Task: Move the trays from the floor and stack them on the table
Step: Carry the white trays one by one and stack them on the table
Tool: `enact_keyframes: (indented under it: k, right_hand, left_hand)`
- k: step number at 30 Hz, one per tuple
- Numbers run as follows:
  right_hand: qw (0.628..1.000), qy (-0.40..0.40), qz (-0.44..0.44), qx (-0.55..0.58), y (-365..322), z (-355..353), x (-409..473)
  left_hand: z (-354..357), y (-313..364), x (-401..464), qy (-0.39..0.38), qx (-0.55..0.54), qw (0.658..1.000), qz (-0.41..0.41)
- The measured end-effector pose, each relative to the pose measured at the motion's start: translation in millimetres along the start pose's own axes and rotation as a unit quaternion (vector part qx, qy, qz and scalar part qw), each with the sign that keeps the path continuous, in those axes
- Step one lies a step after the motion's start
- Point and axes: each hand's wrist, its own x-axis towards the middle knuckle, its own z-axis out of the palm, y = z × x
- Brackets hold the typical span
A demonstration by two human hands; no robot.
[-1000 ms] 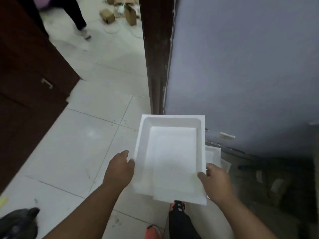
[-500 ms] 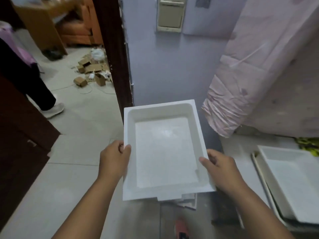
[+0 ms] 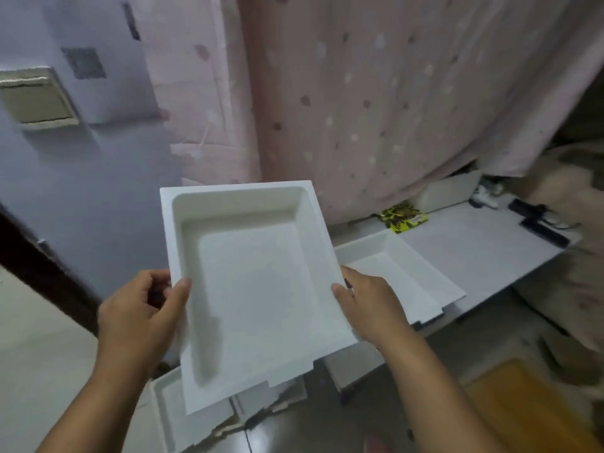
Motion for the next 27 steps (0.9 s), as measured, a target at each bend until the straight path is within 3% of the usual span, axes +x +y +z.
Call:
enact_keyframes:
  k: [4, 10, 16, 27]
  right_hand:
    - [0.995, -0.001, 0.095, -0.025, 69.2, -32.0, -1.0]
    - [0.988, 0.033, 0.145, -0.039, 174.3, -101.3, 27.4]
    - [0.992, 0.018, 0.115, -0.055, 248.0, -144.2, 91.6]
    - [0.991, -0.073, 0.091, -0.071, 309.8, -126.6, 146.2]
  left_hand:
    - [74.8, 39.4, -4.8, -0.078, -0.003, 0.997, 0.006]
    - [194.7, 99.3, -5.0, -0.139, -0.011, 0.990, 0.014]
    - [283.9, 142.4, -10.1, -0.168, 0.037, 0.984, -0.050]
    - [352.3, 152.6, -18.6, -0.195, 0.173, 0.956, -0.137]
